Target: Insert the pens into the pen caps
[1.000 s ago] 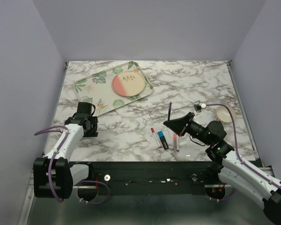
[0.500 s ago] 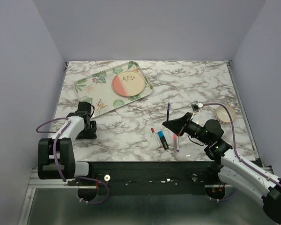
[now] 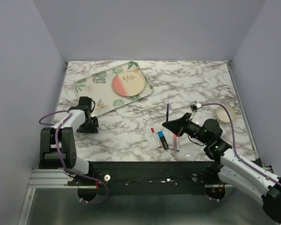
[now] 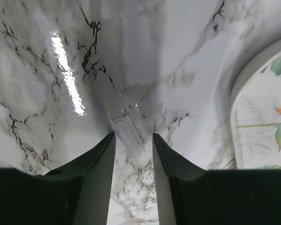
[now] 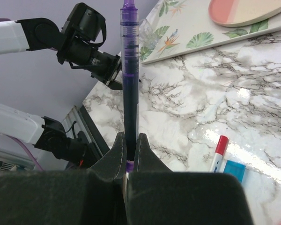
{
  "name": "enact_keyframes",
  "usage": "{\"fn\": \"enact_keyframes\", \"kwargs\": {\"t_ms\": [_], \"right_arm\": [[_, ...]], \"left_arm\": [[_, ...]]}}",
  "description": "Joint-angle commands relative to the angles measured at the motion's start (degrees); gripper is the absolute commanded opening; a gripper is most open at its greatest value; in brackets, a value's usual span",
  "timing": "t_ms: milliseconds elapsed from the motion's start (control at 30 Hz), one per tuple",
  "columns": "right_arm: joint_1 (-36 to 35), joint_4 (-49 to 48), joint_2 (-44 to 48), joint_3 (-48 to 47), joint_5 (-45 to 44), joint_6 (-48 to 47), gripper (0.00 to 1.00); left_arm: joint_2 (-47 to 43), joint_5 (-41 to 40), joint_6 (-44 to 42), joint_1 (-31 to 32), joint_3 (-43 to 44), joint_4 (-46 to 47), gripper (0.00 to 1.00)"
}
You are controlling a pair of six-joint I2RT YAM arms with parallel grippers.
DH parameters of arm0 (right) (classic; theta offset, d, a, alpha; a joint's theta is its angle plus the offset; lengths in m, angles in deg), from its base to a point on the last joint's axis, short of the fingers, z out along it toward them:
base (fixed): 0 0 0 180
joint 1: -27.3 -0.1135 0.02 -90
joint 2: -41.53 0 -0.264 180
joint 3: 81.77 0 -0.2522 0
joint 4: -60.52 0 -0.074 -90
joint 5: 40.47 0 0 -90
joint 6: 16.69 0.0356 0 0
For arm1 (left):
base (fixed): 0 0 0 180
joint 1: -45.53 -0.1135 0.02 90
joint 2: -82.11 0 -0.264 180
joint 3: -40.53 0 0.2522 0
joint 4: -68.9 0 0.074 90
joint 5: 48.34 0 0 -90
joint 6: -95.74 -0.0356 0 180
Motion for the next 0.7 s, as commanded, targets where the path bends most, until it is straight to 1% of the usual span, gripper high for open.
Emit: {"fn": "enact_keyframes", "kwargs": {"t_ms": [0,300,400,433,500,533,600,667], "right_arm": [[-0.3,0.5,-0.6,-2.1,-1.2,-1.4,0.01],[-0.3,1.0,-0.4,-2.7,-1.5,-1.3,0.01],[-0.3,1.4,-0.3,-2.9,-1.5,-1.2,0.01],[-0.2,1.6,-0.3,-3.1,-1.4,-1.0,0.01],[-0.2,3.0,-0.3,-3.4,-1.9,-0.5,0.01],[-0.2,3.9,-0.4,-3.5,-3.3,0.7,0.01],[-0.2,6.2,-0.8,-4.3,-3.2,0.8,0.01],[-0.2,5.4,-1.7,-4.6,0.3,0.3,0.01]], "left_arm": [[2.3,-0.5,-0.9,-0.3,-1.7,-0.1,0.40],[1.0,1.0,-2.0,-0.3,-6.0,3.2,0.26],[1.1,1.8,-3.1,-0.3,-7.1,4.7,0.12],[1.1,2.5,-3.6,-0.3,-7.5,5.7,0.09],[0.9,3.9,-5.2,-0.3,-7.8,7.2,0.00],[0.5,4.7,-7.3,-0.3,-8.1,9.4,0.00],[-0.7,8.0,-9.4,-0.2,-8.4,11.5,0.00],[-2.2,9.5,-12.1,0.3,-8.3,12.8,0.00]]}}
